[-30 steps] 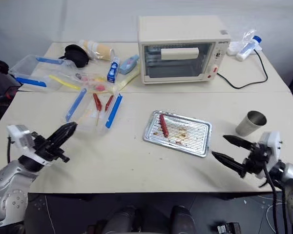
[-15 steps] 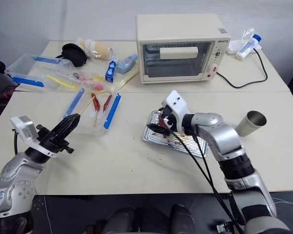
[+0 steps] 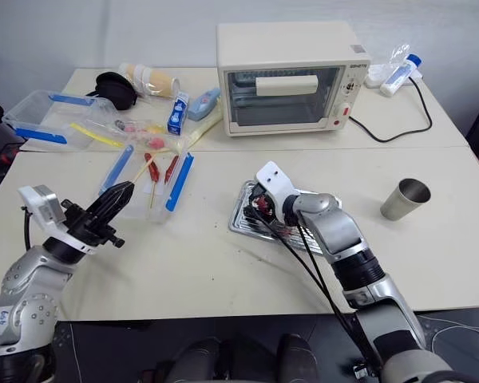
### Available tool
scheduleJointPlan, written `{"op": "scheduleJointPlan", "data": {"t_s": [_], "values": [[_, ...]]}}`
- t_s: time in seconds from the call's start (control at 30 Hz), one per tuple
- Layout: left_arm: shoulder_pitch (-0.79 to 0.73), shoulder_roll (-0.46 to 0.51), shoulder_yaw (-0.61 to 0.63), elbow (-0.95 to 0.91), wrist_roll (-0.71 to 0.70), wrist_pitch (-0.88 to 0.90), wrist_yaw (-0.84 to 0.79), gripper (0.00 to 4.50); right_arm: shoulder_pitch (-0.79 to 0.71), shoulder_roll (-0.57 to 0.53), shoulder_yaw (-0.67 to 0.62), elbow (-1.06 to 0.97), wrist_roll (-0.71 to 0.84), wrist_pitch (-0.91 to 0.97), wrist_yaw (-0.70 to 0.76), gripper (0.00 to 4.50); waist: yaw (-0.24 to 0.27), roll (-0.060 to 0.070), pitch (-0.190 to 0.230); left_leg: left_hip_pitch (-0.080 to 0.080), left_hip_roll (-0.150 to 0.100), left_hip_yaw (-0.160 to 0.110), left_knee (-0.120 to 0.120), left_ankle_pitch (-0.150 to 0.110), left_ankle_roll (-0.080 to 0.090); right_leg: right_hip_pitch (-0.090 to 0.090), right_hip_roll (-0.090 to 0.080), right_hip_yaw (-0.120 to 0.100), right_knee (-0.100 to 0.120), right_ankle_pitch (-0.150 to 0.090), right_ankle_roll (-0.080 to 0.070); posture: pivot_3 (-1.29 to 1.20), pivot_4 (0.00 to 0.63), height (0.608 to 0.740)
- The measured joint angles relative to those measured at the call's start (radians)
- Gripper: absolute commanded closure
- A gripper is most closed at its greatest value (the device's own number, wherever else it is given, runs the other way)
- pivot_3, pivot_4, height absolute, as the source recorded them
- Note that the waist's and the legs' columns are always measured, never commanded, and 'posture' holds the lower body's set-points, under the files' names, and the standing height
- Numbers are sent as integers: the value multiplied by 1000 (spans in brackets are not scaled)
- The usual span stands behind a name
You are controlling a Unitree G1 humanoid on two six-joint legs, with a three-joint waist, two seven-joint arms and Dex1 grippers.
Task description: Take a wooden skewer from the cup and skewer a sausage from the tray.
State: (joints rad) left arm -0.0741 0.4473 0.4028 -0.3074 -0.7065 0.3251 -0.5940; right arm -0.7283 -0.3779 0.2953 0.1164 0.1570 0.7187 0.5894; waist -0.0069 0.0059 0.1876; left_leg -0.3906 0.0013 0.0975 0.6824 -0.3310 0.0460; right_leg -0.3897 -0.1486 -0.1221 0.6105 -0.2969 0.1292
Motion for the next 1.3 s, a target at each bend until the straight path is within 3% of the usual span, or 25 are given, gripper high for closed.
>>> {"op": "scheduleJointPlan", "data": {"t_s": [0.23,0.4,0.57,0.73,0.97,1.3], "values": [[-12,8,-3,0,0,3,-5,4500,0,-6,0,-4,1,11,41,4089,2,0,0,0,0,0,0,0,0,0,0,0,0,0,0,0,150,740],[-13,44,-24,-3,-1,23,-41,4500,31,-90,-42,-53,47,-23,164,4089,5,0,0,-1,-1,0,0,0,0,-1,0,0,0,0,0,0,150,740],[-17,171,-104,-27,-13,71,-207,4500,91,-276,-100,-170,142,-299,511,4089,3,-1,0,-1,0,1,-1,0,0,-2,1,-1,-2,0,0,0,150,740],[-50,259,-218,-32,5,73,-394,4500,113,-352,-146,-204,211,-439,723,4089,3,-1,0,0,2,6,-1,0,0,-1,1,0,-4,0,0,0,150,740],[-150,259,-310,-20,12,69,-508,4500,115,-357,-143,-292,262,-384,772,4089,4,-1,0,0,3,6,-1,0,0,-2,1,0,-3,0,0,0,150,740],[-176,232,-338,19,43,58,-523,4500,115,-357,-142,-313,260,-347,771,4089,6,-1,0,0,2,6,0,0,0,-2,0,0,-3,0,0,0,150,740]]}}
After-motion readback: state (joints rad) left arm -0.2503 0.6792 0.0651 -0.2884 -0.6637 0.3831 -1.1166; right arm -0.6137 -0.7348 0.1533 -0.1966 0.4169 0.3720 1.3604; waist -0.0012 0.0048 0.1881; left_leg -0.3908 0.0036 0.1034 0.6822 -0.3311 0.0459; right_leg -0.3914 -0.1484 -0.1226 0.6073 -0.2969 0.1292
